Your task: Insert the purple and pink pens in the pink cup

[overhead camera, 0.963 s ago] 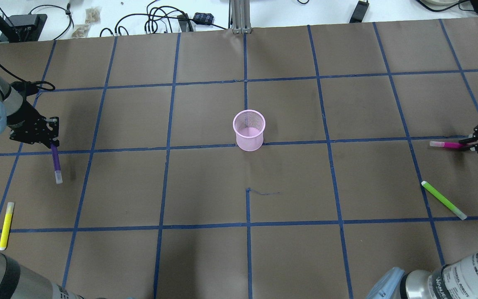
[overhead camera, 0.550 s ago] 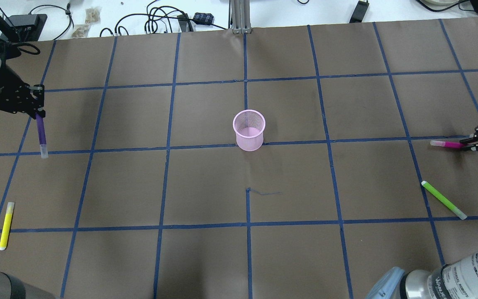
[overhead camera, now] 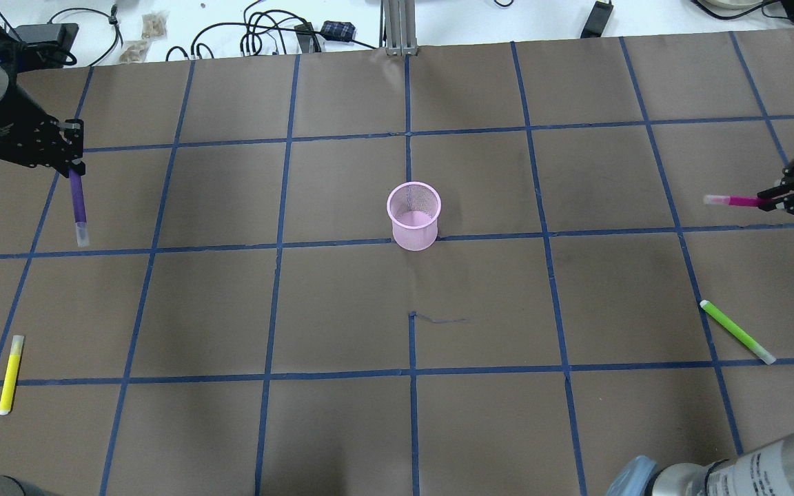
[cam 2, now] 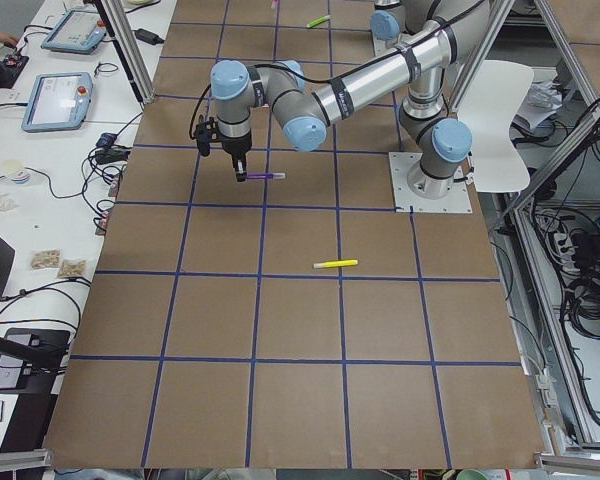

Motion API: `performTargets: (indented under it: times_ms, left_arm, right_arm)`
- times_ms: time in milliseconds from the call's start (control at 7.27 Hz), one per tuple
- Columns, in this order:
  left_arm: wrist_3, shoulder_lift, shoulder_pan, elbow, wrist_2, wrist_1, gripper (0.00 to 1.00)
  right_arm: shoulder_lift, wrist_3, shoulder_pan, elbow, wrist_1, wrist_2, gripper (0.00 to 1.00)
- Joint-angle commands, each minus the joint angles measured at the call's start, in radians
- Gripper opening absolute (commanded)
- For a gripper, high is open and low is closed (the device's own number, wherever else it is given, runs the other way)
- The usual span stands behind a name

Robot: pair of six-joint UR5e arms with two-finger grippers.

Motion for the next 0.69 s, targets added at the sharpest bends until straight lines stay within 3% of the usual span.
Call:
performTargets:
  times_ms: [0,275,550]
  left_arm:
    - [0.000,0.005,-0.004,-0.003,-0.002,0.000,0.00]
    - [0.000,0.005,-0.004,-0.002,-0.005,0.000,0.00]
    - [0.001,0.005,-0.010,-0.011,-0.004,-0.003,0.00]
  right_arm:
    - [-0.091,0.184,0.263,-0.002,0.000,-0.137,0.00]
    - [-0.110,0.502,0.518,-0.013,-0.015,-0.171,0.00]
    - [-0.099,0.737,0.767,-0.077,-0.056,-0.293,0.01]
